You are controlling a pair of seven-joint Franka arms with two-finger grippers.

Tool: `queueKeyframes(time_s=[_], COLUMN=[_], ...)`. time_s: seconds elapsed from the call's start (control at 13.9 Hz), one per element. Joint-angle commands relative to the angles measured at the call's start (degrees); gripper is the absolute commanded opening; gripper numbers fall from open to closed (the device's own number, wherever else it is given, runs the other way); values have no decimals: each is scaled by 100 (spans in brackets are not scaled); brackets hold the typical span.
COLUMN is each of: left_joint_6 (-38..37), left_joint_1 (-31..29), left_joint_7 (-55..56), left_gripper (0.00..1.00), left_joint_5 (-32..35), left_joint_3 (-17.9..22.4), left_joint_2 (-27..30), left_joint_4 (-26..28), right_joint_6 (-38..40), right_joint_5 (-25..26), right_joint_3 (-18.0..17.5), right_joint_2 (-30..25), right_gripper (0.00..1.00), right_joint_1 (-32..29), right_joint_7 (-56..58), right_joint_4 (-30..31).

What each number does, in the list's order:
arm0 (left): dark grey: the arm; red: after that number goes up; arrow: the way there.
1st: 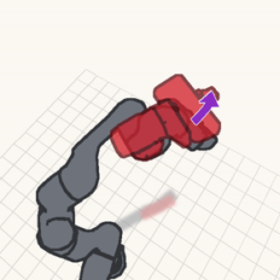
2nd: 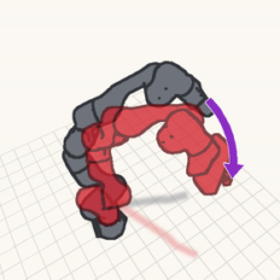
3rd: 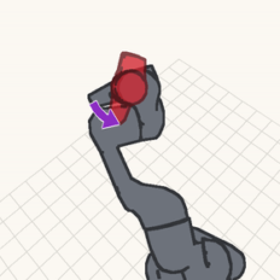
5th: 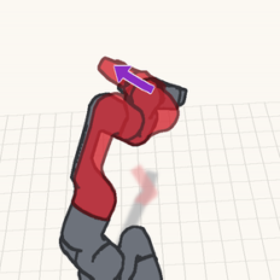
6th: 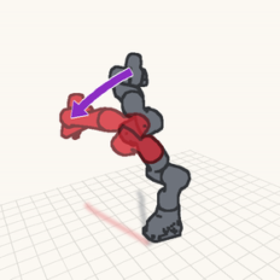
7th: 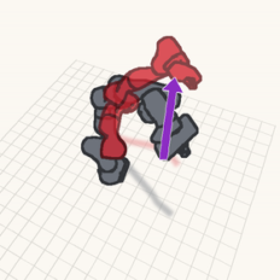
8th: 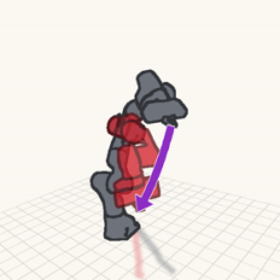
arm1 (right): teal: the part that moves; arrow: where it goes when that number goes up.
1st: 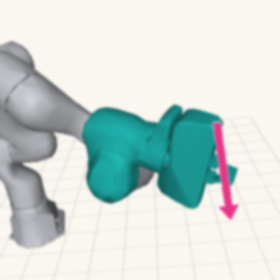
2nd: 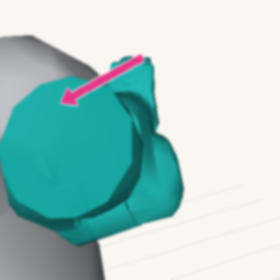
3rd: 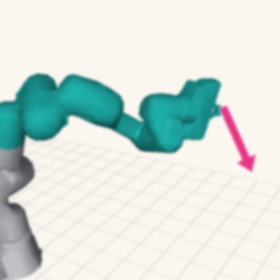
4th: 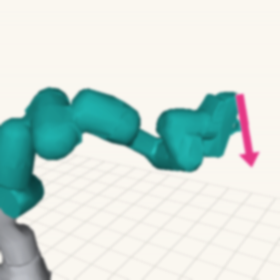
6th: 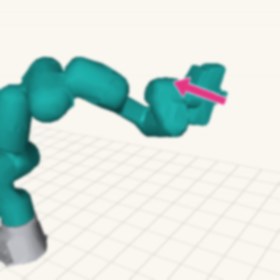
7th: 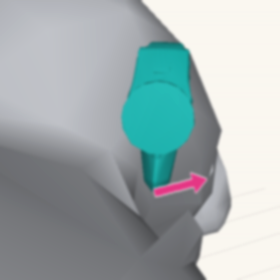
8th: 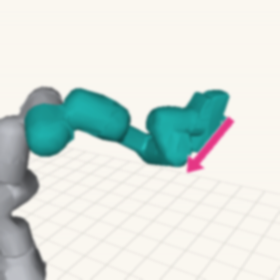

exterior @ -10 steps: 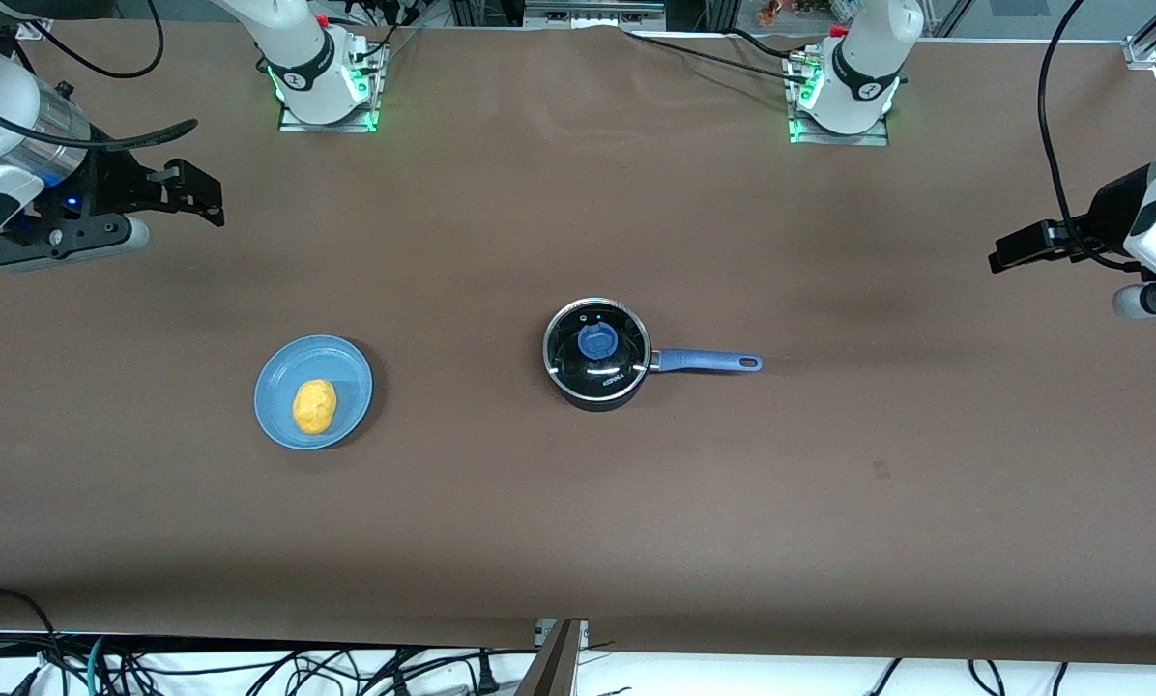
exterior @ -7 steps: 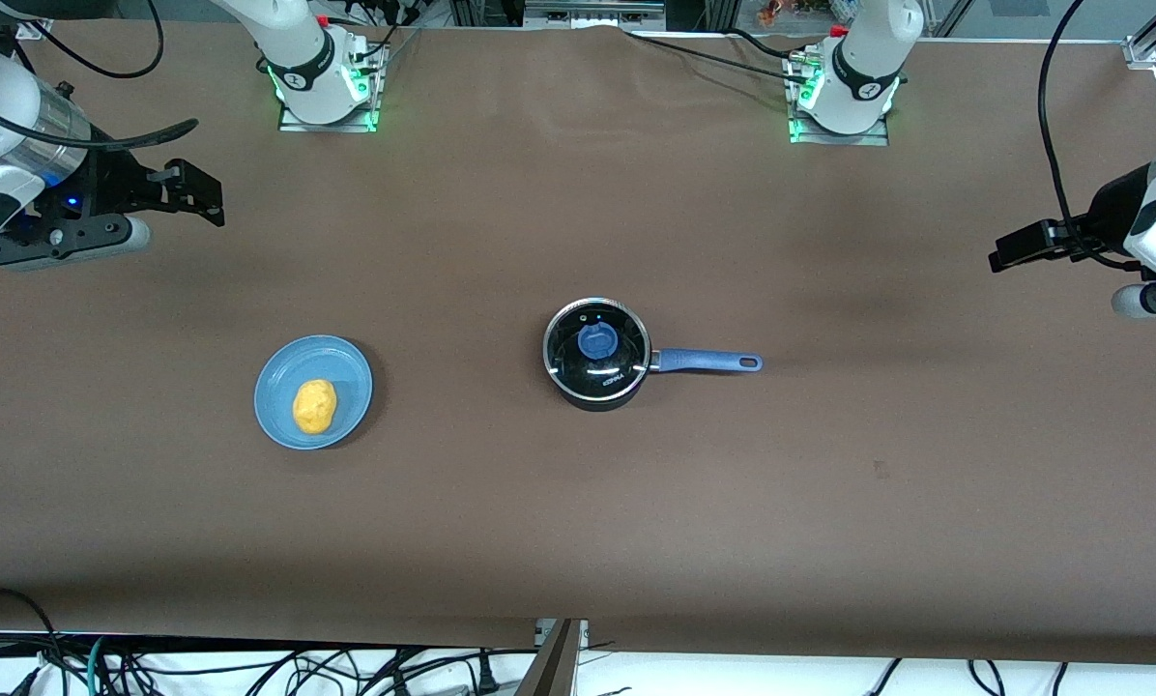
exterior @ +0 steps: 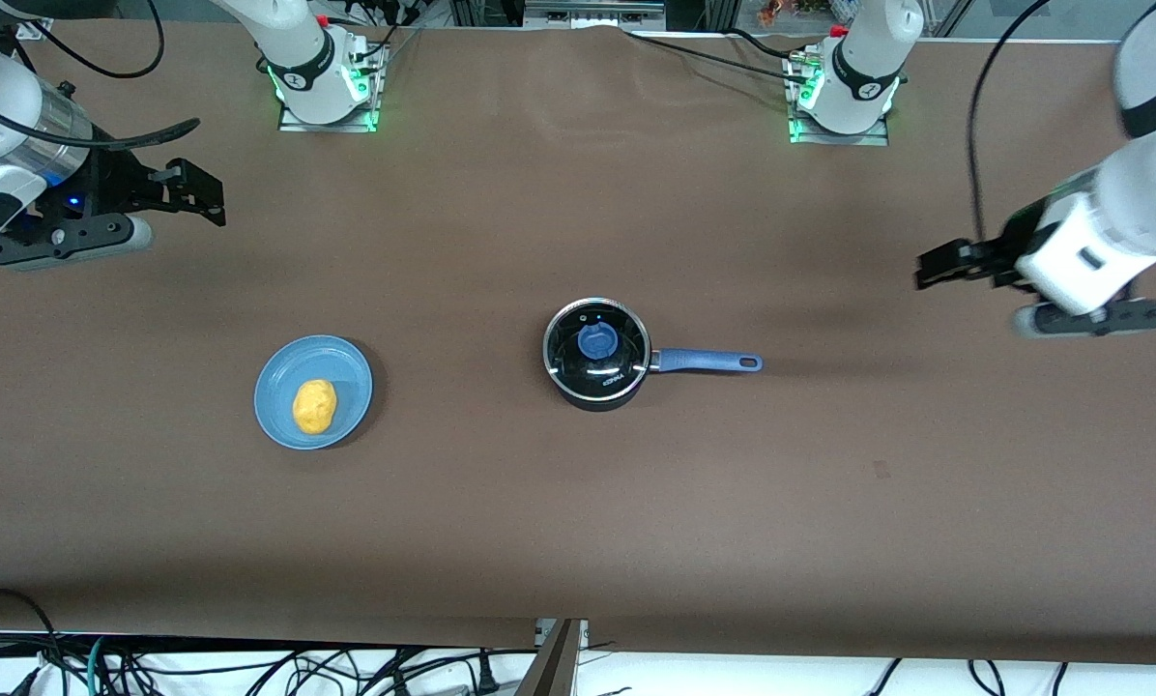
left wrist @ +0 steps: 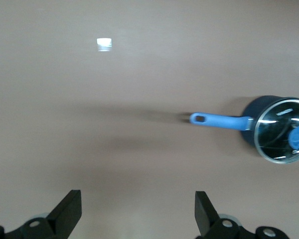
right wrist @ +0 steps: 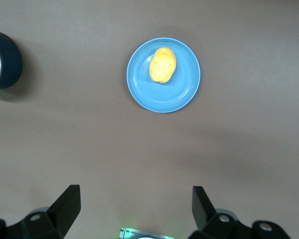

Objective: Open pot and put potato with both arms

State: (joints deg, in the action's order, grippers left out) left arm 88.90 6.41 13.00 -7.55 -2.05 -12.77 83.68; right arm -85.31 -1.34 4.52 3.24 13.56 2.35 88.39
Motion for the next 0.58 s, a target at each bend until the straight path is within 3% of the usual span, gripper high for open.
queueKeyframes(time_s=[0.0,0.22,0.51], left_joint_6=[600,1495,2542], left_joint_1=[220,781,1564], left_joint_7=[787,2115,3215], left_gripper=[100,100,100], left_joint_5=[-168,-98,235], left_joint_3=[-365,-604,-613], left_joint_2=[-374,-909,-1578], left_joint_4=[16,8,-1], right_joint_6=[67,59,32], right_joint_5=[-16,-16,-42], right_joint_3=[-39,-39,-39], right_joint_2=[-34,-34,-17], right_gripper=[99,99,99], right_joint_1=[-20,-20,-12], right_joint_7=[-51,-51,2], right_joint_4=[-50,-50,-67])
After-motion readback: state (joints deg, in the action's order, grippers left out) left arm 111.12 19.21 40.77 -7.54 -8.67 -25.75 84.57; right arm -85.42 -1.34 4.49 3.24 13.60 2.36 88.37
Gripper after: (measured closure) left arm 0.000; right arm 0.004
